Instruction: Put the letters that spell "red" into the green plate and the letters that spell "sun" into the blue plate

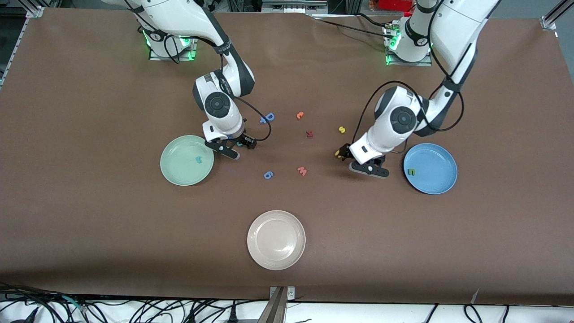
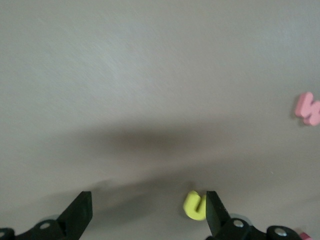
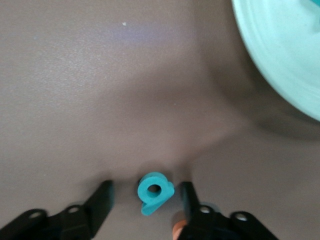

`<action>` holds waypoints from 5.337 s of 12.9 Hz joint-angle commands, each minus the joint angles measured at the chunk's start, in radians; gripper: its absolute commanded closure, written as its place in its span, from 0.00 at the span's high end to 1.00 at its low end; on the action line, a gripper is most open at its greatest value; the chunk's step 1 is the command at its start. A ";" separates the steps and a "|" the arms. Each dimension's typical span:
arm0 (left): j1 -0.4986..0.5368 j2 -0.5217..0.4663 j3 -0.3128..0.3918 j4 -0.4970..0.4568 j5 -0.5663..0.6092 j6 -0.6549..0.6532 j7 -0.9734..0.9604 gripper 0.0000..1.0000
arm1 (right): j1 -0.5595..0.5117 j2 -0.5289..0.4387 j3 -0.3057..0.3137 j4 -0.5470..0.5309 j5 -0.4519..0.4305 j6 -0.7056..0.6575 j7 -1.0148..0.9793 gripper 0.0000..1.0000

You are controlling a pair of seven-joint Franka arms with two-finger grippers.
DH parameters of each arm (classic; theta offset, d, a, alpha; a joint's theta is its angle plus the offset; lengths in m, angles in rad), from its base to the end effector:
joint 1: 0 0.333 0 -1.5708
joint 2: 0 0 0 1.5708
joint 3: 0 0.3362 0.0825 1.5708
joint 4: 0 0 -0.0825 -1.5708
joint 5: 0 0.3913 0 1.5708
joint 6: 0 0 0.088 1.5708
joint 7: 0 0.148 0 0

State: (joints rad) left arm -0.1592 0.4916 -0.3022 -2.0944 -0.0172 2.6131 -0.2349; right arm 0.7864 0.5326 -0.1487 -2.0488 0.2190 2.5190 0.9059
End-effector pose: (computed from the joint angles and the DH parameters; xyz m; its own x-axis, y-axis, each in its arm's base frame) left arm 0.5393 -0.2712 0.1690 0.9849 -0.1731 0.0075 -0.1722 -0.9727 0.1557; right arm 0.4810 0.3578 0.1433 0.9061 -0.4177 -0.0671 -0.4176 -0.9085 0.0166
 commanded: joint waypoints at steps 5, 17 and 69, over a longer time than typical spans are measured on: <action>-0.054 0.010 0.005 -0.001 0.232 0.005 -0.248 1.00 | 0.008 -0.029 -0.009 -0.018 0.014 0.011 -0.015 0.15; -0.120 0.082 0.015 0.089 0.250 -0.054 -0.297 0.89 | -0.067 -0.080 -0.331 0.116 0.020 -0.373 -0.715 0.16; 0.353 -0.102 -0.343 -0.085 0.229 -0.261 -0.271 1.00 | 0.175 -0.106 -0.141 -0.197 0.178 0.100 -0.283 0.15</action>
State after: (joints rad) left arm 0.1835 0.4394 -0.6051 -2.0681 0.2000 2.2444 -0.4215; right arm 0.9483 0.4307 -0.2792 -2.2466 0.3841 2.6151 0.6278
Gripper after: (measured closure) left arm 0.000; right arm 0.718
